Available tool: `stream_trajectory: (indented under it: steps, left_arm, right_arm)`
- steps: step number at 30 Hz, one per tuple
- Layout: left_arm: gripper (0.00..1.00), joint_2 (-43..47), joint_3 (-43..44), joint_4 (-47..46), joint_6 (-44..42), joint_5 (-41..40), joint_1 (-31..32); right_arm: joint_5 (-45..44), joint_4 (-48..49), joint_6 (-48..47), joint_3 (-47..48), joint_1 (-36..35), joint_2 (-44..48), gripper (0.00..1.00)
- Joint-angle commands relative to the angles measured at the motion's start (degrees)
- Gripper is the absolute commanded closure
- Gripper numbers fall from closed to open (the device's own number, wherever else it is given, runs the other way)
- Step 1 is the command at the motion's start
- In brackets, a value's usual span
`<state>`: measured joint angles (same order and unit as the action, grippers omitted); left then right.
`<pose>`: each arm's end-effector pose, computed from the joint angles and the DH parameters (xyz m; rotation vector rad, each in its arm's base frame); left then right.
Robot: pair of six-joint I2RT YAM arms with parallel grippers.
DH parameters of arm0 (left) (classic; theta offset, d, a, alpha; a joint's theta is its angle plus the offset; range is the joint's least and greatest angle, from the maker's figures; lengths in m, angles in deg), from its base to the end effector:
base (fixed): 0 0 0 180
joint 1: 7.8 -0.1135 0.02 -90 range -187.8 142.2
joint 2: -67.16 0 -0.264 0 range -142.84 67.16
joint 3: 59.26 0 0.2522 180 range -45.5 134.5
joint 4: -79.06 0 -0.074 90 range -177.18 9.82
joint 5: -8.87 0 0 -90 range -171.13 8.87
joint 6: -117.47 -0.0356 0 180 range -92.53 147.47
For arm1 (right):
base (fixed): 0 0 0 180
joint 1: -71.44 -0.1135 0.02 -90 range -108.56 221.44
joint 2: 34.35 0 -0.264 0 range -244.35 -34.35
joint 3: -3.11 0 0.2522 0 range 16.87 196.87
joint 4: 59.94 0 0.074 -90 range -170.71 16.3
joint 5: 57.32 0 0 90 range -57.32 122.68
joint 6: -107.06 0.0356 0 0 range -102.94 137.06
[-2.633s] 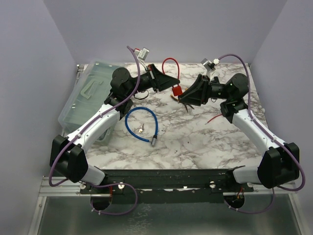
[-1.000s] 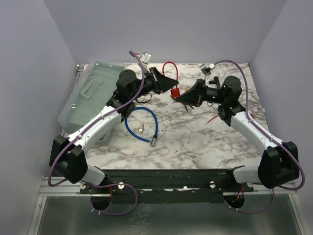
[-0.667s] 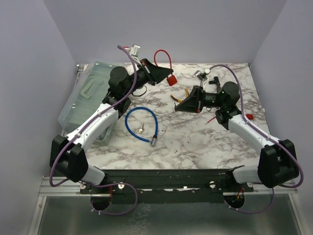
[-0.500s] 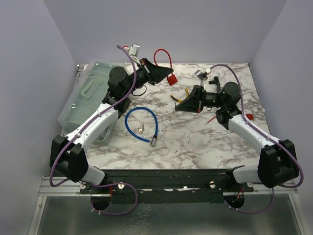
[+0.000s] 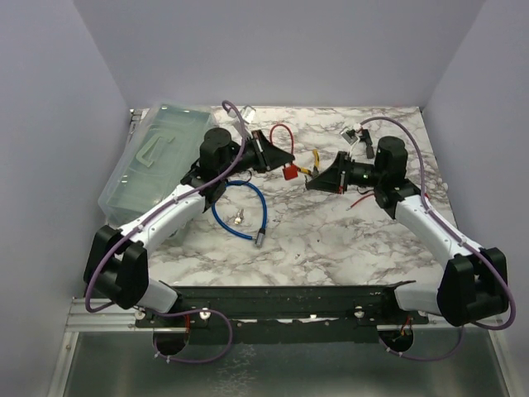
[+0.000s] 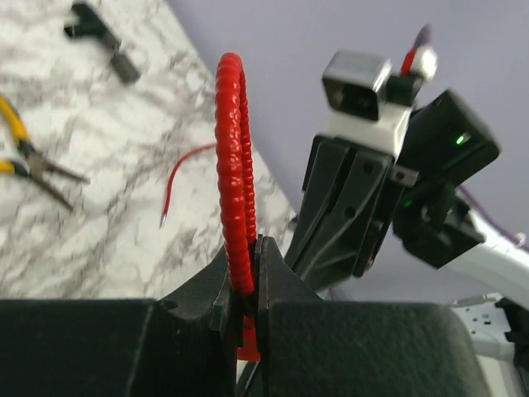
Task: Lock with the key
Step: Place the lock at the center of the board.
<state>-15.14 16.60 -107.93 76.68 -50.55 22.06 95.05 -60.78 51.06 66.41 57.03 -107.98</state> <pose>0.2857 -0.1849 0.3478 0.1778 1.7639 -1.4586 0.2658 0.1009 0.3040 -0.5529 1.8485 1.5357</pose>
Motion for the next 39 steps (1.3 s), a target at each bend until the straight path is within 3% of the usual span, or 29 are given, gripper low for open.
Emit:
stream_trajectory:
  steps: [1,9,24,28,33,39]
  left_arm:
    - [1.0,-1.33,-2.96,8.78,-4.69,-0.74,3.49]
    - [1.0,-11.3,-8.22,9.29,4.26,-1.51,6.12]
    - [1.0,-27.6,-0.66,16.5,7.76,4.61,6.91]
    - [0.94,-29.95,1.19,19.86,7.6,4.55,7.46]
    - [0.73,-31.3,3.99,25.57,5.93,3.58,7.89]
    - [0.55,-31.43,8.1,34.29,2.68,2.2,8.39]
  right_arm:
    - [-5.15,-14.98,-8.8,-1.18,1.75,0.2,1.0]
    - [-6.97,-16.45,-9.55,-4.81,2.64,-0.29,1.0]
    - [-6.42,-16.88,-9.91,-4.28,4.21,-2.66,1.0]
    - [-5.98,-17.05,-10.44,-3.83,4.46,-3.49,1.0]
    - [-5.79,-18.14,-11.77,-2.47,4.74,-4.5,1.0]
    - [-5.27,-18.43,-12.35,-1.51,4.75,-5.27,1.0]
